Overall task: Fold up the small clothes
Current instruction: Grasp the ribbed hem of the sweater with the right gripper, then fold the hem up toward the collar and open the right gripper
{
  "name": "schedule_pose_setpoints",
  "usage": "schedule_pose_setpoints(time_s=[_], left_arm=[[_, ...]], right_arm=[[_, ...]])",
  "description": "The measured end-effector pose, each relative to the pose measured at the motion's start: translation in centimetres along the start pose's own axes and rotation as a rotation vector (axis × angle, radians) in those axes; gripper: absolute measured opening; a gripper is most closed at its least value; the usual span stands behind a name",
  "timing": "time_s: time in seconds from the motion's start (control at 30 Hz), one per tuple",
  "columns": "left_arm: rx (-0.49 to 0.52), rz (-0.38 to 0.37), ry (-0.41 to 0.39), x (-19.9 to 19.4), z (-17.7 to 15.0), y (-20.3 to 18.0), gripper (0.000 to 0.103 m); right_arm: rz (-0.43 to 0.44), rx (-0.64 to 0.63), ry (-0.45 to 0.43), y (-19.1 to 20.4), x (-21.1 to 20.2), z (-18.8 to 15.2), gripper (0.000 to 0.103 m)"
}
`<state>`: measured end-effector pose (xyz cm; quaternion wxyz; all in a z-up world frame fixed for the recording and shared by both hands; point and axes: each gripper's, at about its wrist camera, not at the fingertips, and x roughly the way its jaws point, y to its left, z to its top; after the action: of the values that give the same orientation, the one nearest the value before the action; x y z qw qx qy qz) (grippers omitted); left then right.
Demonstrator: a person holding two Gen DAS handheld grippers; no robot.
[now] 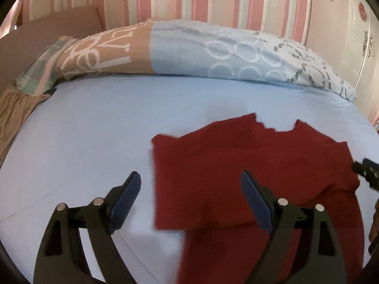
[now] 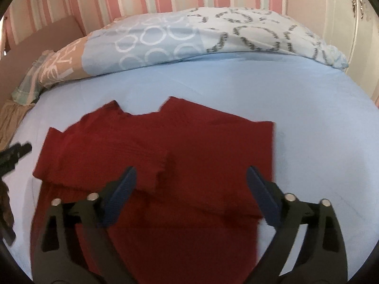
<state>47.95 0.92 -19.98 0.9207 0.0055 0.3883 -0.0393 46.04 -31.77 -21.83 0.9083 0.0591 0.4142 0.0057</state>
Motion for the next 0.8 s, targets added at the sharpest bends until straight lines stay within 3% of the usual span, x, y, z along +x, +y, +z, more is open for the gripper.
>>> schedule_pose_setpoints(time_s=[0.2,0.33,0.4,0.43,0.57,0.8], left_arm=[[-0.022,0.024,0.015,0.8,-1.3,3.1,0.086],[-0.039,0.025,0.025,1.4,-1.8,4.2,0.086],[-0.037,0.022,0.029,1.7,-2.0,4.4,0.086],[-0.036,0.023,0.029,1.7,-2.0,4.5,0.086],[-0.041,0.020,0.032,2.0,-1.9,4.5,0.086],[-0.045,0.018,0.031,2.1,-1.7,4.2,0.086]], right_arm=[[-0.003,-0.057,0.070,2.2,4.1,0.0,0.086],[-0.009,-0.043,0.150,2.7,6.6,-0.7,0.062],[0.012,-0.022,0.143,3.0,6.8,-0.8,0.055],[0.024,-0.026,0.142,3.3,6.9,-0.9,0.043],[0.054,-0.036,0.131,3.8,6.7,-0.9,0.016],[0.086,-0.041,0.080,3.7,5.2,0.2,0.013]])
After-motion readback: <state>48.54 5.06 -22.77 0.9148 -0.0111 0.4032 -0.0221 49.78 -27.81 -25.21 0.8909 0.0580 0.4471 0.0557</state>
